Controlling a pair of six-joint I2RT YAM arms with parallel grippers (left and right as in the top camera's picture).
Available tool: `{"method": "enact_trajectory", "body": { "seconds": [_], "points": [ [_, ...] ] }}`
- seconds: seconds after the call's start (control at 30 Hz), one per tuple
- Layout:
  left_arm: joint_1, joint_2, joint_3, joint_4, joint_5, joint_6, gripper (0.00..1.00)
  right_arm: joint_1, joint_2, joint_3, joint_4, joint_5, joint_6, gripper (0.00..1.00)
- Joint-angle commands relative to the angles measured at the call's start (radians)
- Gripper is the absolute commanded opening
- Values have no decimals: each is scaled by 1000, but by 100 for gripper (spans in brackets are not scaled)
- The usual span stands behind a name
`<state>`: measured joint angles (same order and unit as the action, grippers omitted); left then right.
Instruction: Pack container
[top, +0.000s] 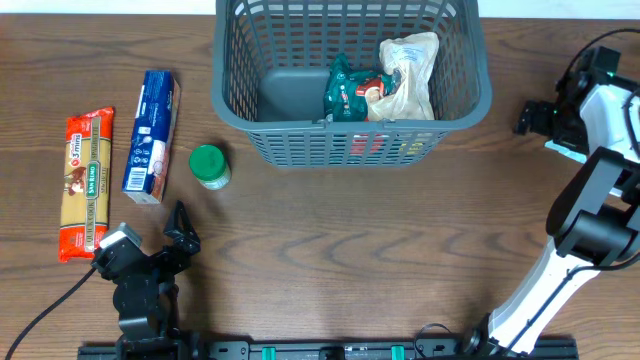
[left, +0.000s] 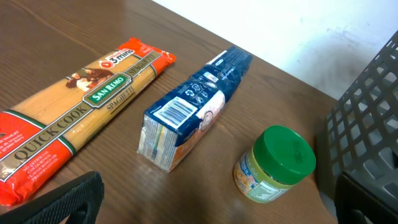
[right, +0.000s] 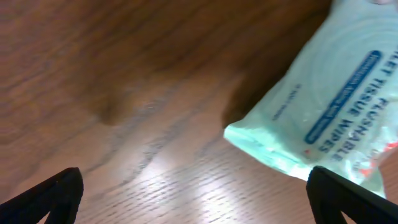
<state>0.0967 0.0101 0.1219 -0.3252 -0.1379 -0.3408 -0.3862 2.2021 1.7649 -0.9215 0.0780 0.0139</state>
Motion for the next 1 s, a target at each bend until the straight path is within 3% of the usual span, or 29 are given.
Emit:
{"method": "enact_trajectory", "body": {
  "seconds": [0.0, 0.37, 0.6, 0.97],
  "points": [
    [5, -6, -21, -5, -4, -5, 98, 33, 11, 18, 0, 0, -7, 99],
    [5, -6, -21, -5, -4, -5, 98, 127, 10, 111, -22, 4, 36, 99],
    [5, -6, -21, -5, -4, -5, 99, 131, 10, 222, -47, 121, 338, 99],
    [5, -6, -21, -5, -4, -5, 99, 132, 10, 236, -32, 129, 752, 99]
  ]
}}
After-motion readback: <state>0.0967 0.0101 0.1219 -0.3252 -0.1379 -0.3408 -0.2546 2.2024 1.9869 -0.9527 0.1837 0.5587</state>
